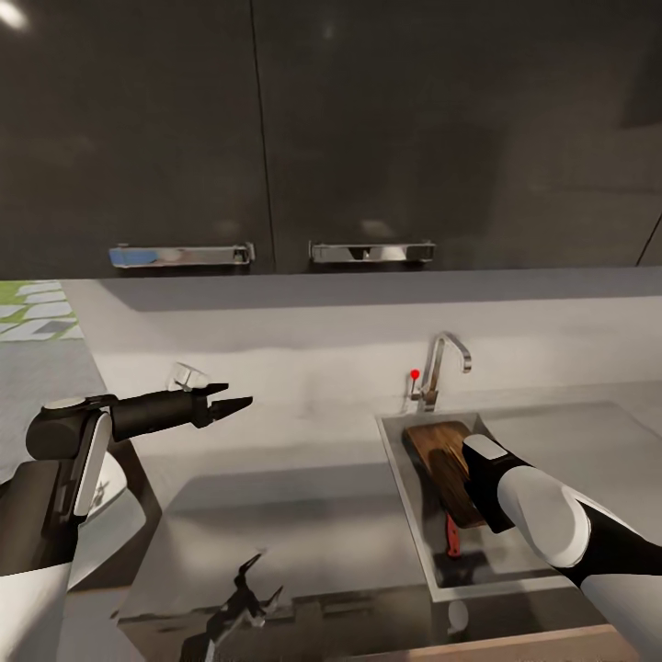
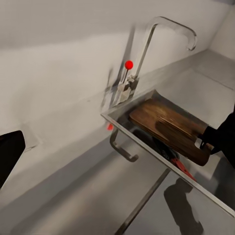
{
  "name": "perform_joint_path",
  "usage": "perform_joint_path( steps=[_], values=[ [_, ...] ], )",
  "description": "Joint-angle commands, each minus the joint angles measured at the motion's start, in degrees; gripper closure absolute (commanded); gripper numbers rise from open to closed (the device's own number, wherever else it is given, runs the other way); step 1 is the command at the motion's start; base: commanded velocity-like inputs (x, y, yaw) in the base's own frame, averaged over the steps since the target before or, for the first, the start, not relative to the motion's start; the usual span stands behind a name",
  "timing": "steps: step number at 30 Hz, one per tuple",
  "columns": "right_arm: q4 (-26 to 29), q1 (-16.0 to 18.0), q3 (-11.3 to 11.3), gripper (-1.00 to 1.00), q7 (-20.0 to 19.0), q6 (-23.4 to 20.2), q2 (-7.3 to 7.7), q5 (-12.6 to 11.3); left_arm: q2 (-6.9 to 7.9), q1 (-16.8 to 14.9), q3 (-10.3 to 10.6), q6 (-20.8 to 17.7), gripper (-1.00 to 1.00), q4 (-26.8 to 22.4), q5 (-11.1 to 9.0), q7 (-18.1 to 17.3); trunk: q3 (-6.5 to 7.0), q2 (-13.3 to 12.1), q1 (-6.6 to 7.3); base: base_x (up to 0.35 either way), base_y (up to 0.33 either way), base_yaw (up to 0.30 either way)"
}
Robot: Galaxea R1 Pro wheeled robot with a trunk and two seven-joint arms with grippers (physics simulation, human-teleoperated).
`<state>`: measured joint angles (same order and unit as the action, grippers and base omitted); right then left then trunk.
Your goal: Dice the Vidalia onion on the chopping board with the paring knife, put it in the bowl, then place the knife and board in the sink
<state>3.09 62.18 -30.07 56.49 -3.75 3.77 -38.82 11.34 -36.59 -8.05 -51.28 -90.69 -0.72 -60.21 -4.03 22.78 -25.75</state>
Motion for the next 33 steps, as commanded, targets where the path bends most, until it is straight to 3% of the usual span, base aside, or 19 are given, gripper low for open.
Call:
perform_joint_path(
  steps=[1,28,33],
  values=[
    [0.1,0.0,0.4,1.0,0.3,-0.4,0.01,-0.4,0.0,-0.1,0.0,-0.5,-1.0,0.0,-0.1,-0.2,-0.23,0.1,-0.04,0.0,0.0,0.0],
    [0.1,0.0,0.4,1.0,0.2,-0.4,0.01,-0.4,0.0,-0.1,0.0,-0.5,-1.0,0.0,-0.1,-0.2,-2.7,0.1,-0.04,0.0,0.0,0.0],
    [0.1,0.0,0.4,1.0,-1.7,-0.5,0.02,-0.4,0.0,-0.1,0.0,-0.5,-1.0,0.0,-0.1,-0.2,-3.16,0.1,-0.04,0.0,0.0,0.0]
  ],
)
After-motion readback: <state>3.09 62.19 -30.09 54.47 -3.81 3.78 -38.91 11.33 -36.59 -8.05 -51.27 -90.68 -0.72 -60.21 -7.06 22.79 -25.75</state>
